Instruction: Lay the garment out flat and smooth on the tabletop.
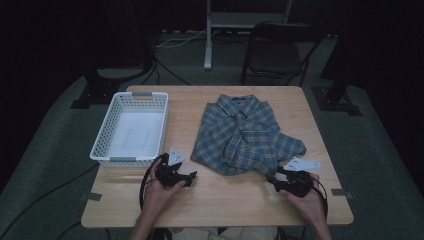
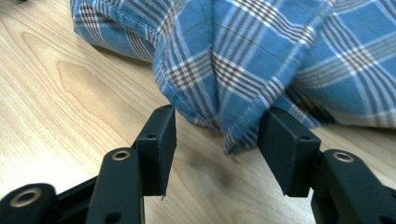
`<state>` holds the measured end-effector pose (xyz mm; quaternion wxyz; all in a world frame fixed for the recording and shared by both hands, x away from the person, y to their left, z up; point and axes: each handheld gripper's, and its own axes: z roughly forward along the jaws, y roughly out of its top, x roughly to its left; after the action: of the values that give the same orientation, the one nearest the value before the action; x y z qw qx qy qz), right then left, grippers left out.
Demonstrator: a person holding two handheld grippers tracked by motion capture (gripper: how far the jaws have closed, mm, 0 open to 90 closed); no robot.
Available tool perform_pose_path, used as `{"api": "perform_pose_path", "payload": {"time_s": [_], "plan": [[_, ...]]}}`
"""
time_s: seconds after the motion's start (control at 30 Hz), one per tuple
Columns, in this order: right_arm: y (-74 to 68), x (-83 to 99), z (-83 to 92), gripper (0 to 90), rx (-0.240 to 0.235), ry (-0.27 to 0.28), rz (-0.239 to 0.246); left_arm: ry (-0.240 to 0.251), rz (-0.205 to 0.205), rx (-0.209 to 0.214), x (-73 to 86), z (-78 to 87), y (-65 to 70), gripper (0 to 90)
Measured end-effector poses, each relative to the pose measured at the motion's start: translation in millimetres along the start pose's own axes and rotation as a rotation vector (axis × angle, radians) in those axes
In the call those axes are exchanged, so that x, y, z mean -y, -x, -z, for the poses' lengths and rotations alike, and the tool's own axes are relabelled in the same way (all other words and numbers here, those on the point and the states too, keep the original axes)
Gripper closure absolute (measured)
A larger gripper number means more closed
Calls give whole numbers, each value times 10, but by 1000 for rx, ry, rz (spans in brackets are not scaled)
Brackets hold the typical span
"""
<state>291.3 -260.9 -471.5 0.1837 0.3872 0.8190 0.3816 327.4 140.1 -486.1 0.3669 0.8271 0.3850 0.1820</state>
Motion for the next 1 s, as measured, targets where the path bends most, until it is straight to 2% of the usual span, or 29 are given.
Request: {"api": "perform_pose_path", "payload": {"time_s": [0.17,0.33,0.43,0.6,1.0], "plan": [[-45,-32,-60,511,19,-7,11,0,0,0,0,0,0,203],[-27,-20,-23,757,30,4,12,0,0,0,0,0,0,203],[1,3,50,836,33,25,5,0,0,0,0,0,0,203],[27,29,139,869,51,29,8,-1,0,0,-2,-1,1,203],[64,132,316,875,72,28,-14,0,-5,5,-4,-4,5,203]]}}
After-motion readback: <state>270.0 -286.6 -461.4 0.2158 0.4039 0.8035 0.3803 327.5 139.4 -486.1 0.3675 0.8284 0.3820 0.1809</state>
